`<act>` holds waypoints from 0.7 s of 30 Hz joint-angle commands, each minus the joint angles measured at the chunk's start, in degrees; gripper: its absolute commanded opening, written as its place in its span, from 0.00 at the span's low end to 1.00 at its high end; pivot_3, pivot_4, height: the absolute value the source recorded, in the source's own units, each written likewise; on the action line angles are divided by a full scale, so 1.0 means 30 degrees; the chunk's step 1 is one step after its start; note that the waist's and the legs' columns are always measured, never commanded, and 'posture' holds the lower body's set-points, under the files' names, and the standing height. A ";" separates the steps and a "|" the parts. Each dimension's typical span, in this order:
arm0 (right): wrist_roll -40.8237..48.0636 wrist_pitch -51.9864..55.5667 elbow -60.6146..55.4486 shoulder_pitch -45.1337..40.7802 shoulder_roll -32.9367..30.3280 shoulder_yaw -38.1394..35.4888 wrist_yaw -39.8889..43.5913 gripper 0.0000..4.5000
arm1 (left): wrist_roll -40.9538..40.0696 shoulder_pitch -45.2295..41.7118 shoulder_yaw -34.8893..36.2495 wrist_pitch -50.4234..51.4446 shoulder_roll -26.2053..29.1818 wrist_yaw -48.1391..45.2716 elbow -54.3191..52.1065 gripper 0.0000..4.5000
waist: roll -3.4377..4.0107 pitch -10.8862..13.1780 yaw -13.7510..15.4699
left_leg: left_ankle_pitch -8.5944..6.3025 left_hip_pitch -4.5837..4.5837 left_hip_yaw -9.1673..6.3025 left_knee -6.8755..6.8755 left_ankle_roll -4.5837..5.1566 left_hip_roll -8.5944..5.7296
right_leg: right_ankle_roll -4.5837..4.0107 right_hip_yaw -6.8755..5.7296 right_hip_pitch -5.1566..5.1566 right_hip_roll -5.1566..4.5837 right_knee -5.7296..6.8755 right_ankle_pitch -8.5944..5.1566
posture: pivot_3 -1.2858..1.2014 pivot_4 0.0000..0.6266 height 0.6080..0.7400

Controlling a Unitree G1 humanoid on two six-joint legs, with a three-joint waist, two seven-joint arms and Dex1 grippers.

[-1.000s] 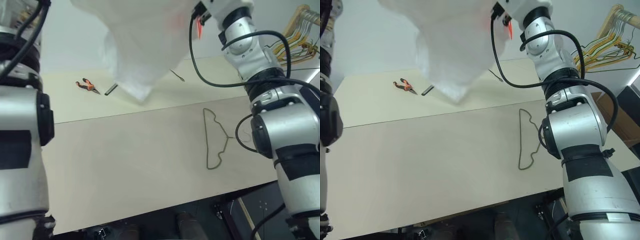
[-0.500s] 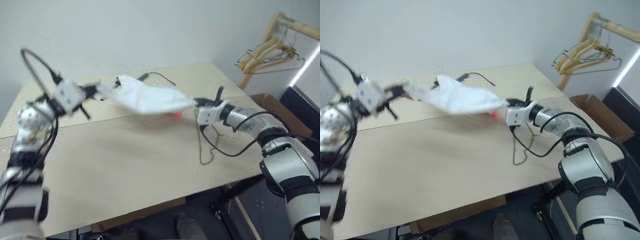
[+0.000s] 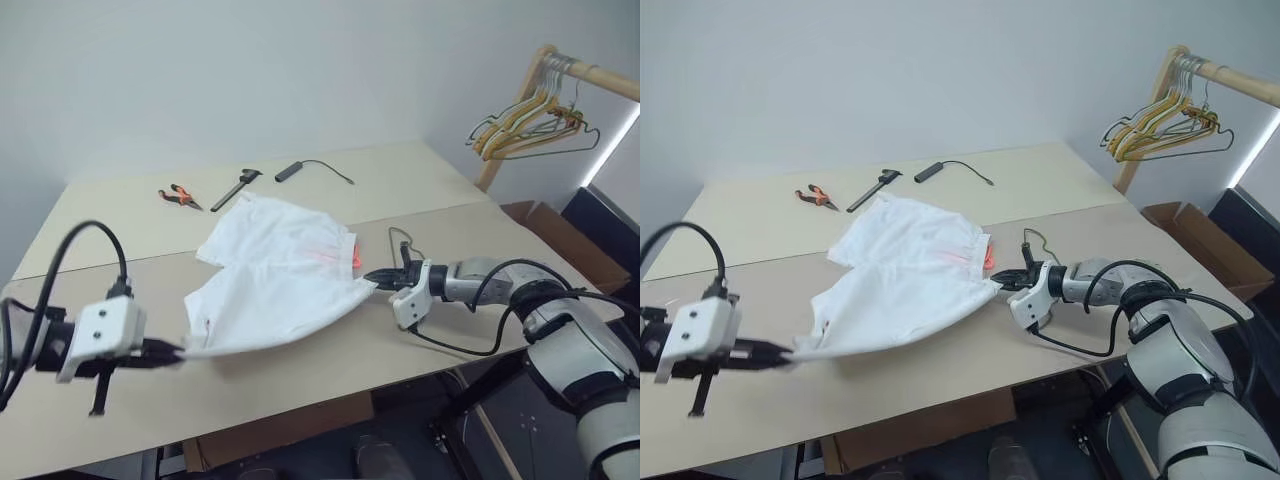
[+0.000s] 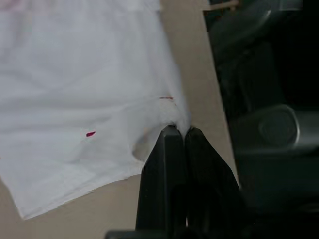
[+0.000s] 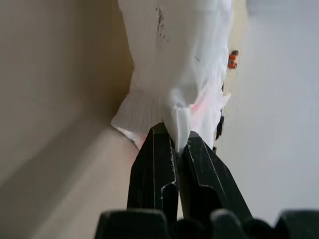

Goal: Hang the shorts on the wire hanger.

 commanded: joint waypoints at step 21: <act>0.2774 0.0519 -1.0138 0.7235 -0.4165 -0.2198 0.3196 0.01 | 0.4034 0.5874 0.0113 -0.0168 -0.3048 -0.1364 -0.5488 0.00 | -0.0058 0.0039 0.0160 | -0.0149 0.0028 0.0029 -0.0001 0.0238 0.0030 | -0.0054 0.0028 0.0041 -0.0002 -0.0041 -0.0130 | 0.50 0.07 1.00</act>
